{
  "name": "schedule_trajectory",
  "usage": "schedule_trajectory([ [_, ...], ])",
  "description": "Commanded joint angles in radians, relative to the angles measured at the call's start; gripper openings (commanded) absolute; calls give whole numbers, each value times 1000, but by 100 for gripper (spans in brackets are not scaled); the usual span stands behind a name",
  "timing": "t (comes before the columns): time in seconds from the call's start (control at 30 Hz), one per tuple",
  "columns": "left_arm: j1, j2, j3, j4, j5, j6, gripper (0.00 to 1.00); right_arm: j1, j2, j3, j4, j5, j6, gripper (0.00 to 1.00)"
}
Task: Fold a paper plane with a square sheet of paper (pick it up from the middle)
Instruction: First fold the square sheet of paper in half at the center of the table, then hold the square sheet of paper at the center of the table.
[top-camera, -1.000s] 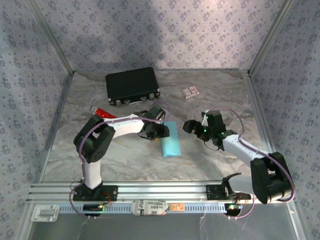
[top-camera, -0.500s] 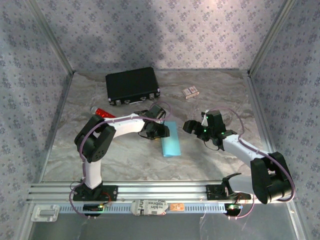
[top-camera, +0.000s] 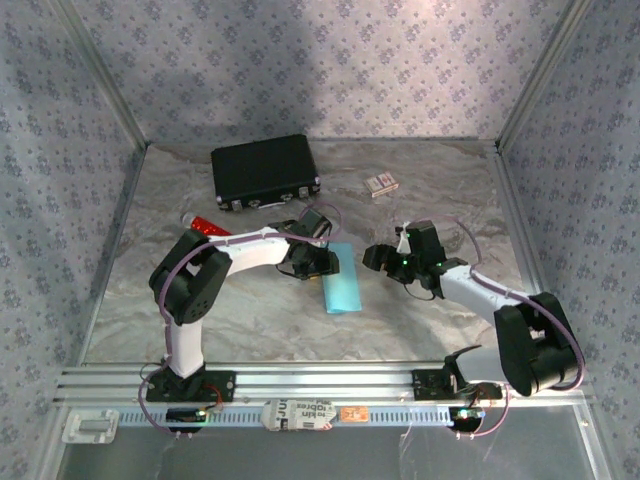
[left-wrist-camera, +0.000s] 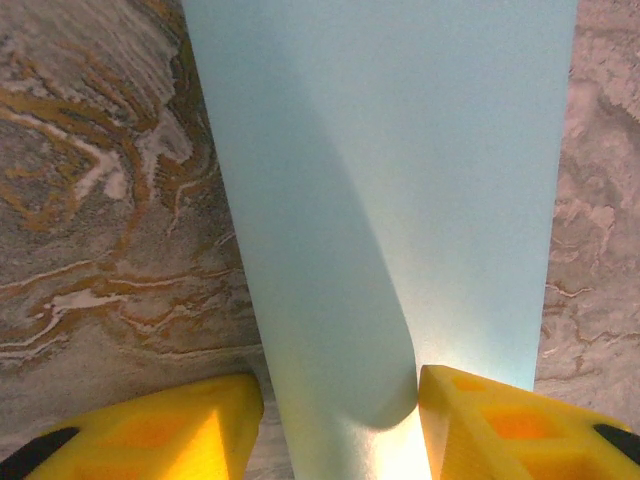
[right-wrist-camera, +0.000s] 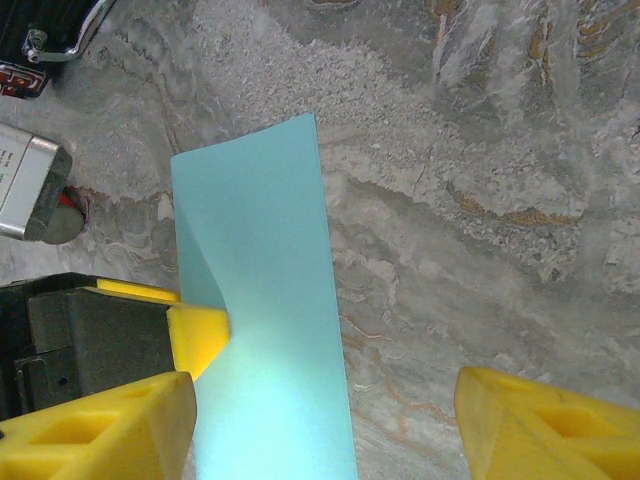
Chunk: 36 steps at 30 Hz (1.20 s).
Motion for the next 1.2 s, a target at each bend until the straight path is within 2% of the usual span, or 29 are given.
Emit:
schedule_trajectory([
  [0.0, 9, 82, -53, -106, -100, -13, 49, 5, 5, 32, 3, -1, -17, 71],
  [0.43, 4, 101, -50, -103, -89, -5, 49, 6, 13, 33, -3, -2, -21, 71],
  [0.53, 4, 101, -51, -100, -88, -1, 49, 8, 15, 37, -3, -9, -23, 70],
  [0.6, 4, 102, -51, -95, -86, 6, 49, 9, 22, 38, 6, -24, -26, 65],
  [0.7, 4, 104, -50, -92, -81, 16, 49, 12, 33, 43, 6, -29, -27, 62],
  [1.17, 2, 126, -25, -93, -75, 41, 51, 18, 44, 50, -2, -19, -27, 62],
])
